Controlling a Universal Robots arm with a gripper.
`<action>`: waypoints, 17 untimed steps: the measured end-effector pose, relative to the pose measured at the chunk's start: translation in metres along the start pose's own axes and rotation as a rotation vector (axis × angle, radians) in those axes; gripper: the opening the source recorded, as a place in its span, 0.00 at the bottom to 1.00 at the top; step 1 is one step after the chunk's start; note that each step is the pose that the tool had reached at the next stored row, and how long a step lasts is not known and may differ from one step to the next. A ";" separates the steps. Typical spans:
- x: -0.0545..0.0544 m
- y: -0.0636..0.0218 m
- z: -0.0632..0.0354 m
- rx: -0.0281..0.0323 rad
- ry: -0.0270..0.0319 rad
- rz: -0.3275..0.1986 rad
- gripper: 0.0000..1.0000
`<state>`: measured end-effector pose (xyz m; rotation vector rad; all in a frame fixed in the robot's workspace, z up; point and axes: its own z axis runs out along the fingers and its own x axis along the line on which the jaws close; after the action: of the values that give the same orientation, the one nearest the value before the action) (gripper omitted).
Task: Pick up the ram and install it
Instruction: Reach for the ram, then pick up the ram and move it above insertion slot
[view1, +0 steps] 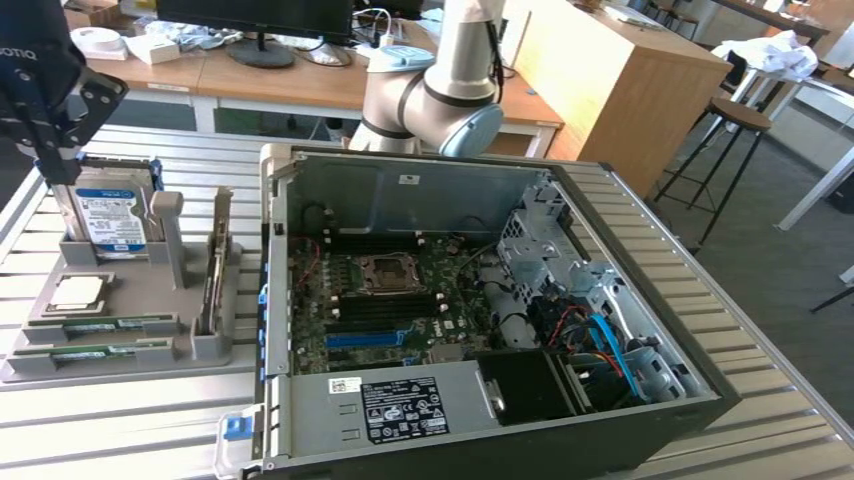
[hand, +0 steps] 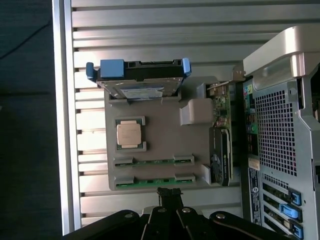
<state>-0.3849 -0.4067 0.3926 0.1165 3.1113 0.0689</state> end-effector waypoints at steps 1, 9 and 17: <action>0.002 -0.0002 0.0000 0.0000 -0.0001 0.000 0.10; 0.004 -0.0003 -0.0001 0.0000 -0.0003 0.000 0.10; 0.004 -0.0003 -0.0001 -0.0001 -0.0003 -0.001 0.10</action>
<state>-0.3890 -0.4067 0.3925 0.1150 3.1111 0.0690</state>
